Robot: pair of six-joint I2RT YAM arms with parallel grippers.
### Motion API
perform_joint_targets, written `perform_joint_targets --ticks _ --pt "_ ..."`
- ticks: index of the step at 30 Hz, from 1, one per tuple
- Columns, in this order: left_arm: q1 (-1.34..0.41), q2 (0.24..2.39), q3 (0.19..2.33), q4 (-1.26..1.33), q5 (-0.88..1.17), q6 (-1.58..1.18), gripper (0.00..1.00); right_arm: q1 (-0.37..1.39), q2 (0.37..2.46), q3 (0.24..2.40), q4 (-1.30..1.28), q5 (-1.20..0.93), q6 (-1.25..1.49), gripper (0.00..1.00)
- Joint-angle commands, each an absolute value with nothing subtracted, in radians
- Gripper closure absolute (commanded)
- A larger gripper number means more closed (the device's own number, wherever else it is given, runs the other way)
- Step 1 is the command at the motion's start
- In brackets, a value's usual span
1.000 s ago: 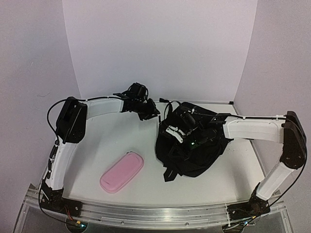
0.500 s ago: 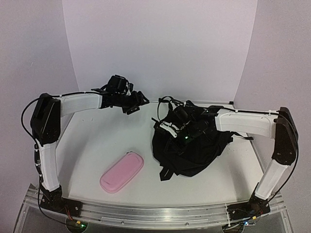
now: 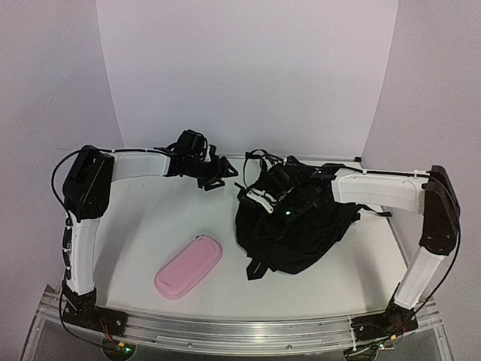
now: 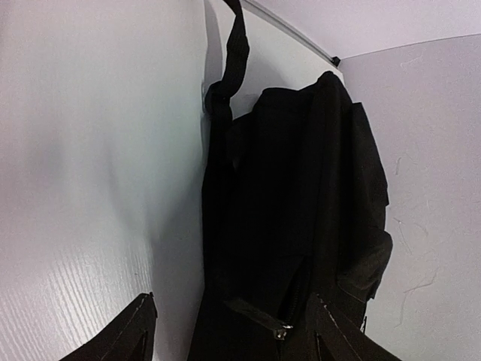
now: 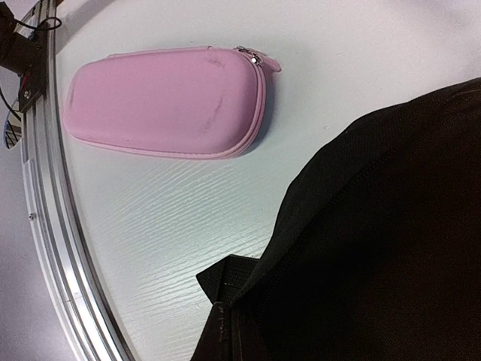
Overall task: Pack the student bag
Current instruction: Zip the student bag at the center of the board.
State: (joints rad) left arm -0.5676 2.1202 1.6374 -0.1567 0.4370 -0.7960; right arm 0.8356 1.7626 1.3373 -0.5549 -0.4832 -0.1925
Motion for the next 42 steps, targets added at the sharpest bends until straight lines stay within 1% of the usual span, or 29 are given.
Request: perform_joint_targets --ticks 1,7,12,17,22,24,27,29,35,42 --pt "-0.579 2.162 1.723 -0.153 0.469 -0.82 0.32 0.836 1.762 1.364 -0.548 -0.522 -0.194 1.0" --pt "-0.593 2.215 1.786 -0.172 0.48 -0.834 0.37 0.836 1.765 1.36 -0.548 -0.529 -0.196 1.0" --pt "-0.61 2.234 1.811 -0.182 0.485 -0.839 0.46 0.836 1.767 1.358 -0.548 -0.528 -0.198 1.0" --pt "-0.614 2.222 1.801 -0.177 0.496 -0.848 0.63 0.836 1.768 1.354 -0.548 -0.53 -0.198 1.0" --pt "-0.615 2.212 1.792 -0.179 0.499 -0.853 0.69 0.836 1.77 1.36 -0.548 -0.533 -0.194 1.0" --pt "-0.617 2.211 1.789 -0.178 0.5 -0.854 0.76 0.836 1.771 1.362 -0.548 -0.534 -0.193 1.0" --pt "-0.617 2.209 1.783 -0.171 0.502 -0.855 0.91 0.835 1.771 1.362 -0.548 -0.534 -0.191 1.0" --pt "-0.617 2.208 1.787 -0.167 0.502 -0.854 0.99 0.835 1.772 1.361 -0.548 -0.539 -0.19 1.0" --pt "-0.617 2.232 1.831 -0.148 0.489 -0.861 1.0 0.838 1.779 1.355 -0.548 -0.589 -0.19 1.0" --pt "-0.615 2.353 1.993 -0.144 0.502 -0.878 1.0 0.856 1.77 1.329 -0.556 -0.61 -0.203 1.0"
